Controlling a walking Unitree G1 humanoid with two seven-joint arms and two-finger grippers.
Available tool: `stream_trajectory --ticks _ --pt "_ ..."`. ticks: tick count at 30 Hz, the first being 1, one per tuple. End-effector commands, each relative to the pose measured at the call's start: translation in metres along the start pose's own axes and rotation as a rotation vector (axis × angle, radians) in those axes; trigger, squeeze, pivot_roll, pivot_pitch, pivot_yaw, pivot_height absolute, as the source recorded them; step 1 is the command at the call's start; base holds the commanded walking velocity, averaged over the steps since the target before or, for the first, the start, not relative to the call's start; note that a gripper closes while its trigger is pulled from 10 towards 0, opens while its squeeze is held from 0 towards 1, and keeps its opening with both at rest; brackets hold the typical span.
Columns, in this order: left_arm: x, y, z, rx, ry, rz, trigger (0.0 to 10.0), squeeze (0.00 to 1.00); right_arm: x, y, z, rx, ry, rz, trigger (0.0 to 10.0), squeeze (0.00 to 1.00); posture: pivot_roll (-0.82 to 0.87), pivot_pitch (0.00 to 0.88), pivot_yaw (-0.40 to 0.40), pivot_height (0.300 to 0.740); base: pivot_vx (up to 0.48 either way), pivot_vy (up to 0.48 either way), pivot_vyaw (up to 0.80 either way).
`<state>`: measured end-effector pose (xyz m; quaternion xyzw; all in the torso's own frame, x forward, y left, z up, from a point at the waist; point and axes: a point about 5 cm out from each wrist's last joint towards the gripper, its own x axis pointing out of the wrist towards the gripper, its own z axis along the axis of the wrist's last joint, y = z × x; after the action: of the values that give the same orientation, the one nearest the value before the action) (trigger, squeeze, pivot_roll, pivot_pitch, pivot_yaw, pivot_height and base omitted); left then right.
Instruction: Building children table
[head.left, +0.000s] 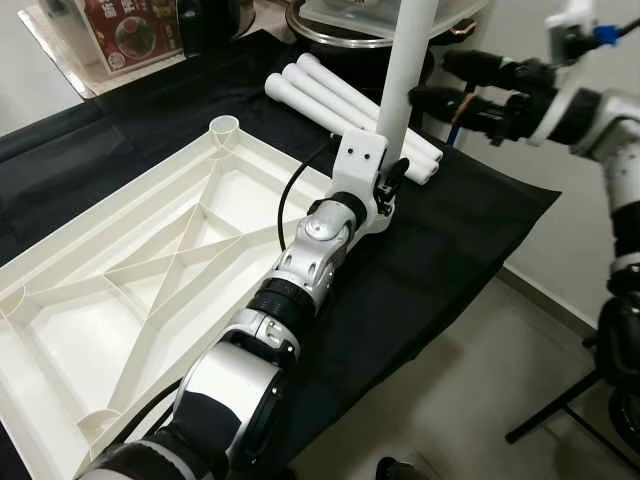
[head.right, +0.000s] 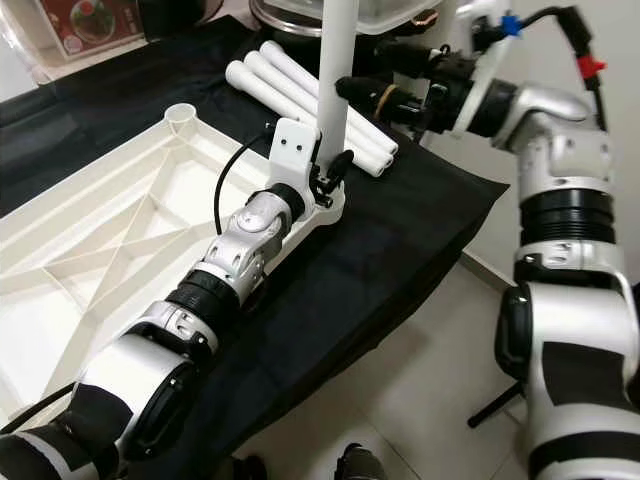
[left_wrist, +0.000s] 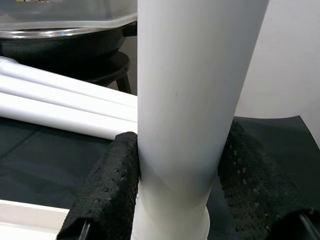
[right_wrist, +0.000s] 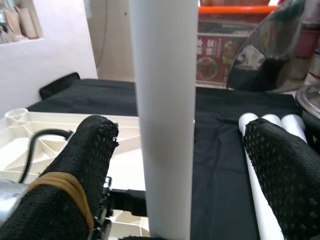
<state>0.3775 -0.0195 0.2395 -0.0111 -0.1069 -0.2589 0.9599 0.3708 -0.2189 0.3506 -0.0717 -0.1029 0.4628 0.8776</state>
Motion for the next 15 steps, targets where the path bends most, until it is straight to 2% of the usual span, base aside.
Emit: stream_trajectory --ticks 1,7,8,10,11,15 --pt "-0.0043 -0.0167 -0.0164 -0.034 0.058 -0.035 10.0 0.00 0.0074 0.0016 0.0002 -0.029 0.018 0.006 10.0 0.00 -0.06 0.201 0.049 0.740 0.000 0.000 0.00" --pt "-0.0051 -0.0165 -0.0170 -0.032 0.059 -0.037 10.0 0.00 0.0139 0.0039 -0.0013 -0.002 0.007 0.074 10.0 0.00 -0.05 0.200 0.047 0.740 0.000 0.000 0.00" --pt "-0.0053 -0.0165 -0.0171 -0.030 0.059 -0.038 10.0 0.00 0.0149 0.0040 -0.0030 -0.002 0.015 0.089 7.3 0.00 -0.05 0.200 0.047 0.740 0.000 0.000 0.00" --pt "-0.0054 -0.0166 -0.0172 -0.028 0.060 -0.038 10.0 0.00 0.0157 0.0032 -0.0040 -0.005 0.019 0.093 7.3 0.00 -0.05 0.200 0.047 0.740 0.000 0.000 0.00" --pt "-0.0054 -0.0164 -0.0173 -0.028 0.060 -0.038 10.0 0.00 0.0159 0.0028 -0.0045 -0.010 0.022 0.094 0.0 0.00 -0.05 0.199 0.047 0.740 0.000 0.000 0.00" --pt "-0.0055 -0.0163 -0.0173 -0.027 0.060 -0.038 10.0 0.00 0.0160 0.0025 -0.0049 -0.013 0.024 0.095 0.0 0.00 -0.04 0.199 0.047 0.740 0.000 0.000 0.00"
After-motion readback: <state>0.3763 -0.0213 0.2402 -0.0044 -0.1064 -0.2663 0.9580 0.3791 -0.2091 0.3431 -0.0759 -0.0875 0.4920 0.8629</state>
